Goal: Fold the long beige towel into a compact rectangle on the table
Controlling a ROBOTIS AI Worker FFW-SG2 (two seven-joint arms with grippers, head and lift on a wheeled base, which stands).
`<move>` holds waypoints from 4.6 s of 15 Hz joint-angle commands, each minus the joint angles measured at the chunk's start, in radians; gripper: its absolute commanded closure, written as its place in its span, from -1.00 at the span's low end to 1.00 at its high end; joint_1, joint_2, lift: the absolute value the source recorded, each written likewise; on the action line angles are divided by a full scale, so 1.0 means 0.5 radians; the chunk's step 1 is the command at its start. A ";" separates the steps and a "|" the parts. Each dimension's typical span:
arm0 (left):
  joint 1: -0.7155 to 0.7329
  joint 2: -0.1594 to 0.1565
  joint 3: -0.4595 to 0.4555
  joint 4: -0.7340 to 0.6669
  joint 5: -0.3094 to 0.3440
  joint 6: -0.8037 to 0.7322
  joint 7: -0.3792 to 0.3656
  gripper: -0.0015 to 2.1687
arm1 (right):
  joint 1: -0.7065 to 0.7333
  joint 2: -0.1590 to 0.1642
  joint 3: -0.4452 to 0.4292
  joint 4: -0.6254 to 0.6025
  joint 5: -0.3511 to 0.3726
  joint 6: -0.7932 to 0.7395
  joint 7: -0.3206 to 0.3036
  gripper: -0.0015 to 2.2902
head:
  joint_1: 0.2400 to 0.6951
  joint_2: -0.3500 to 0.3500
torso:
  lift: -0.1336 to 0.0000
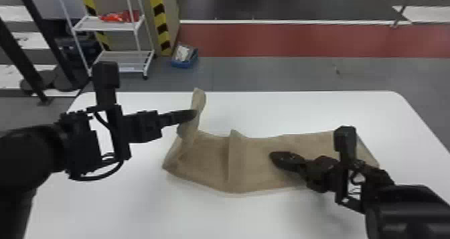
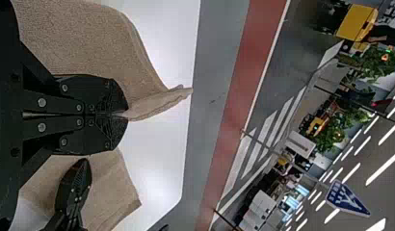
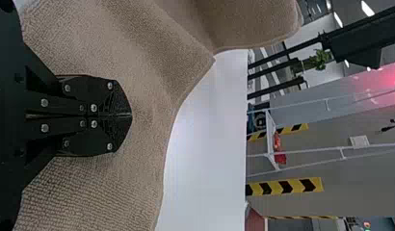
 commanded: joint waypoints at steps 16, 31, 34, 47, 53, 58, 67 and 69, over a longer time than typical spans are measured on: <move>0.222 -0.261 -0.413 -0.224 0.001 -0.252 0.355 0.26 | 0.120 -0.027 -0.542 -0.255 -0.070 -0.208 0.001 -0.94 | 1.00 -0.66 | -0.85; 0.247 -0.276 -0.796 -0.030 -0.125 -0.466 0.186 -0.97 | 0.274 -0.021 -0.548 -0.384 -0.187 -0.239 -0.057 -0.93 | 1.00 -1.00 | -0.85; 0.308 -0.255 -0.646 -0.058 -0.131 -0.466 0.174 -0.97 | 0.381 -0.002 -0.548 -0.525 -0.245 -0.153 -0.078 -0.89 | 1.00 -1.00 | -0.85; 0.465 -0.202 -0.437 -0.150 -0.386 -0.540 0.078 -0.97 | 0.682 0.050 -0.309 -1.019 -0.405 0.546 -0.269 -0.45 | 1.00 -0.54 | -0.85; 0.486 -0.202 -0.434 -0.172 -0.386 -0.546 0.054 -0.97 | 0.663 0.050 -0.288 -1.028 -0.344 0.626 -0.318 -0.45 | 1.00 -0.48 | -0.85; 0.520 -0.202 -0.446 -0.172 -0.386 -0.595 0.039 -0.97 | 0.534 0.050 -0.199 -0.921 -0.307 0.737 -0.321 -0.41 | 1.00 -0.47 | -0.85; 0.569 -0.202 -0.422 -0.175 -0.386 -0.644 -0.011 -0.97 | 0.488 0.050 -0.094 -0.924 -0.270 0.890 -0.348 -0.41 | 1.00 -0.33 | -0.85; 0.569 -0.202 -0.425 -0.175 -0.386 -0.644 -0.011 -0.97 | 0.507 0.050 -0.119 -0.945 -0.288 0.890 -0.351 -0.41 | 1.00 -0.33 | -0.85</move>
